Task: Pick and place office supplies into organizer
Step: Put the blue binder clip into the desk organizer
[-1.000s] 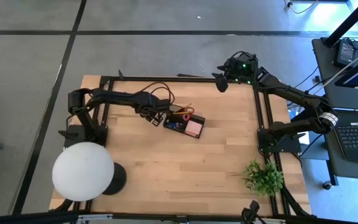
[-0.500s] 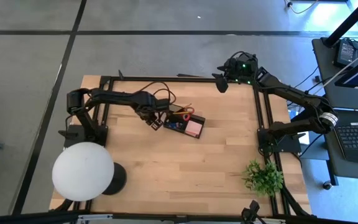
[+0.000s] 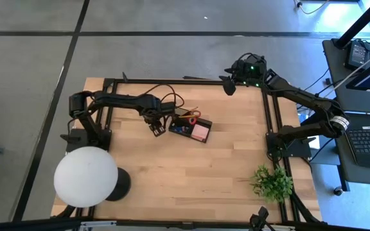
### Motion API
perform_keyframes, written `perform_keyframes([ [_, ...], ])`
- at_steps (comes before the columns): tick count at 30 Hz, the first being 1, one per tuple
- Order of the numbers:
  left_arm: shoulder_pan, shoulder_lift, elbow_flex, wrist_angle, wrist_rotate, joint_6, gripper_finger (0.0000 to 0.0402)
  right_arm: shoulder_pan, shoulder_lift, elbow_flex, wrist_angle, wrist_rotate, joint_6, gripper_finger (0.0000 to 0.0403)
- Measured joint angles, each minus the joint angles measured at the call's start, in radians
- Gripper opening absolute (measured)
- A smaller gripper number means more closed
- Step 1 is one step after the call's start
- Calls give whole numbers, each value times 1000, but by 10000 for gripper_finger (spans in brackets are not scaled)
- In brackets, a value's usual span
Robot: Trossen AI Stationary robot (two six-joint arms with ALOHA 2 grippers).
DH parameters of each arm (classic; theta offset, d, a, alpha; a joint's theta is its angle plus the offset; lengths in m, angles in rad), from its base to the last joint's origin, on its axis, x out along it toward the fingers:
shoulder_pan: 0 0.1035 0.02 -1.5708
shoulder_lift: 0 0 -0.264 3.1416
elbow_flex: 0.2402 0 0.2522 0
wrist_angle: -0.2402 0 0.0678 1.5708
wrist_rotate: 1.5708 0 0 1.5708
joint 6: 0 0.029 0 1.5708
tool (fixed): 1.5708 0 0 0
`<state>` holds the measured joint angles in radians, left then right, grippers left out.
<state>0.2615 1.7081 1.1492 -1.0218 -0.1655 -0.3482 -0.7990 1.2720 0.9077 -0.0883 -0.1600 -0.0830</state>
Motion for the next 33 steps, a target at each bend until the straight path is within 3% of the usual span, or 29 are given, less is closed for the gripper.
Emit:
perform_keyframes([
  [3, 0, 0, 0, 0, 0, -14, 179, 0, 0, 0, 0, 0, 0, 228],
  [9, -13, 0, 0, 0, 49, -199, 177, 0, 0, 0, 13, 1, 32, 228],
  [11, -14, 0, 0, 0, 71, -172, 176, 0, 0, 0, 24, 1, 77, 228],
  [14, -13, 0, 0, -10, 22, -106, 177, 0, 0, 0, 23, 2, 122, 228],
  [20, -13, 0, 0, -9, -77, 216, 175, 0, 0, 0, 24, 2, 184, 228],
  [26, -5, 0, 0, -4, -81, 469, 163, 0, 0, 0, 23, 0, 315, 228],
  [33, 61, 0, 0, 40, 136, 778, 157, 0, 0, 0, 23, 0, 340, 228],
])
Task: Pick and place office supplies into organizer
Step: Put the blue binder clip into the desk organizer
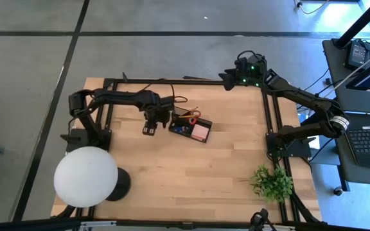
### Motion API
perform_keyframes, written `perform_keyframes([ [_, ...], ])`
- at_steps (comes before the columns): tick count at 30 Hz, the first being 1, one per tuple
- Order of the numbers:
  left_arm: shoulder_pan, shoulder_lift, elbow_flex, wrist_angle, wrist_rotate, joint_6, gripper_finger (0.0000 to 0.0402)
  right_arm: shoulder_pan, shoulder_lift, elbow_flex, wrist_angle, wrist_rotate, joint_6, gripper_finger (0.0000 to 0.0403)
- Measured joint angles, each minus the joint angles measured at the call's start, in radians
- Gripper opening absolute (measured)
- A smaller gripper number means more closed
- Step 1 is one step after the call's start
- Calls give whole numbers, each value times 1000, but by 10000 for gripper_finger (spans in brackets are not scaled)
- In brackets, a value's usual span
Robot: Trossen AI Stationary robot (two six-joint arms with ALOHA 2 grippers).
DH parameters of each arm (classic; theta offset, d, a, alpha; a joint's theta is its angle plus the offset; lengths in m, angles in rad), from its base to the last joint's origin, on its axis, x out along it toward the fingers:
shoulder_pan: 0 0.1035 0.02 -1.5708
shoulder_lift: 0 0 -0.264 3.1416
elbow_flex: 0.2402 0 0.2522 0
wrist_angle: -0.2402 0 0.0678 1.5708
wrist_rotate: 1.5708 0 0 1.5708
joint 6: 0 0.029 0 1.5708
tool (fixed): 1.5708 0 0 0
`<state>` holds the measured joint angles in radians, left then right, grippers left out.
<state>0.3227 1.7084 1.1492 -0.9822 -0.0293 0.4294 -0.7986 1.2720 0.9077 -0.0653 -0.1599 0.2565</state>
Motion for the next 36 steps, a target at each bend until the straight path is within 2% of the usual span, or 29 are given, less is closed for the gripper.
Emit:
perform_keyframes([
  [5, 60, -2, -2, -9, -2, 112, 157, 0, 0, 0, -1, 0, -22, 228],
  [10, 135, -16, -57, 12, 11, 217, 157, 0, 0, 0, -1, 1, -33, 228],
  [15, 191, -18, -111, 47, 48, 255, 157, 0, 0, 0, 0, 2, -57, 228],
  [21, 195, -18, -113, 112, 48, 279, 157, 0, 0, 0, 0, 3, -57, 228],
  [29, 187, -10, -113, 120, 59, 403, 157, 0, 0, 0, 0, 3, -56, 228],
  [36, 188, -10, -113, 127, 57, 405, 157, 0, 0, 0, 0, 3, -58, 228],
])
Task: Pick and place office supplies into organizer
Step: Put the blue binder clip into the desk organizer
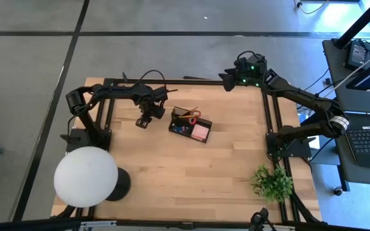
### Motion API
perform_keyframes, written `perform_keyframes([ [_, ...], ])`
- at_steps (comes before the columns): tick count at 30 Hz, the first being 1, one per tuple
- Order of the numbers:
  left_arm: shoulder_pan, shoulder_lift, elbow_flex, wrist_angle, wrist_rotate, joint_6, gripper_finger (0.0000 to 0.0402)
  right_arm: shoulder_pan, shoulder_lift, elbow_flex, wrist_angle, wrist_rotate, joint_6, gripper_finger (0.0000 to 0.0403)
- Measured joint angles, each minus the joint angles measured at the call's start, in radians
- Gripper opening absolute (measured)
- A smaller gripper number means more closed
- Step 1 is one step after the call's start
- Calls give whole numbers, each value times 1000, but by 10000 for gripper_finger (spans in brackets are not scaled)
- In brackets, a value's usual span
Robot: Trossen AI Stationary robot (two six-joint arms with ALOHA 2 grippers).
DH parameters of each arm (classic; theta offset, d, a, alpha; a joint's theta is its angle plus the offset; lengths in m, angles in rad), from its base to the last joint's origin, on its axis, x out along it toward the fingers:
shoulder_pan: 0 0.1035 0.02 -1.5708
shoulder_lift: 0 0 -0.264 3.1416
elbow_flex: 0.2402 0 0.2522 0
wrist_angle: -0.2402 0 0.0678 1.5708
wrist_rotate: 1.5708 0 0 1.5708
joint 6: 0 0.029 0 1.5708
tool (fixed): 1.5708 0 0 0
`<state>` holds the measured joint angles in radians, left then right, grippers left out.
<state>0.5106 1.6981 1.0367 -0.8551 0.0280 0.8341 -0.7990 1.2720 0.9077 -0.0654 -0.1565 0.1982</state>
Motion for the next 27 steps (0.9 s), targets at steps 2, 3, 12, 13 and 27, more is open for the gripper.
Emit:
perform_keyframes([
  [2, -2, 4, 0, 0, -3, 0, 157, 0, 0, 0, 0, 0, -1, 228],
  [3, -5, 8, 0, 0, -5, -1, 157, 0, 0, 0, 0, 0, -1, 228],
  [12, -13, 64, 0, 17, -28, -4, 157, 0, 0, 0, 0, 0, -1, 228],
  [13, -13, 72, 0, 14, -45, -7, 157, 0, 0, 0, 0, 0, -1, 228],
  [27, -6, 80, -41, 50, -52, -10, 157, 0, 0, 0, 0, 0, -24, 228],
])
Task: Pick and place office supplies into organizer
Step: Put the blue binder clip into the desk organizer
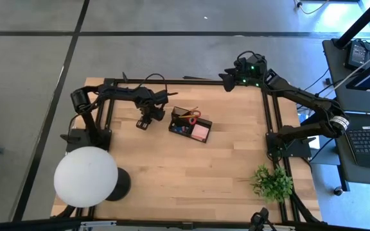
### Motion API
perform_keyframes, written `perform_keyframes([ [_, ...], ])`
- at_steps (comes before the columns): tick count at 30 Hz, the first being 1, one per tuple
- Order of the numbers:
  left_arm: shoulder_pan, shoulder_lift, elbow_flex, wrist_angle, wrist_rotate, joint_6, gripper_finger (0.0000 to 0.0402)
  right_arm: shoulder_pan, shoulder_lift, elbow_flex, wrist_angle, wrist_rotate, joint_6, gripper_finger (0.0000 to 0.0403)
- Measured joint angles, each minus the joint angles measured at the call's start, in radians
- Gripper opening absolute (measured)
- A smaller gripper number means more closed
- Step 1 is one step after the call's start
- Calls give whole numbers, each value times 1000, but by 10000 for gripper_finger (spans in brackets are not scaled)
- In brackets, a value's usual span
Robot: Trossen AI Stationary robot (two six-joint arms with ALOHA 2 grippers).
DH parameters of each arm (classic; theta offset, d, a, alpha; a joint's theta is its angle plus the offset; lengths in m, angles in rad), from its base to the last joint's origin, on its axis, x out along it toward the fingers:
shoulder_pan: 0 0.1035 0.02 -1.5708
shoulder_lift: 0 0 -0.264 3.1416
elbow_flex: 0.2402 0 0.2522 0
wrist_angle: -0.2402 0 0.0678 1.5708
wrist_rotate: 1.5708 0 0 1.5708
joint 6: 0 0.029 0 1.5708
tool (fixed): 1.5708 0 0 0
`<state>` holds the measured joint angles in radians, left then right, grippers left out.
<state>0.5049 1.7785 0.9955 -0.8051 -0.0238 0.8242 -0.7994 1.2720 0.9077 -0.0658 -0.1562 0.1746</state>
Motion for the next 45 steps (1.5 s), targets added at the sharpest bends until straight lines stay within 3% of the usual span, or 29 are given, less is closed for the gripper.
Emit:
perform_keyframes([
  [7, -25, -9, -55, 51, -30, -37, 150, 0, 0, 0, 1, 0, 0, 228],
  [20, -34, -20, -61, 53, -34, -44, 75, 0, 0, 0, 0, 0, 0, 228],
  [31, -33, -44, -67, 57, -34, -63, 71, 0, 0, 0, 0, 0, 0, 228],
  [36, -33, -111, -41, 11, -35, -120, 70, 0, 0, 0, 0, 0, 0, 228],
  [45, -82, -236, 2, 107, 25, -200, 70, 0, 0, 0, 0, 0, 6, 228],
])
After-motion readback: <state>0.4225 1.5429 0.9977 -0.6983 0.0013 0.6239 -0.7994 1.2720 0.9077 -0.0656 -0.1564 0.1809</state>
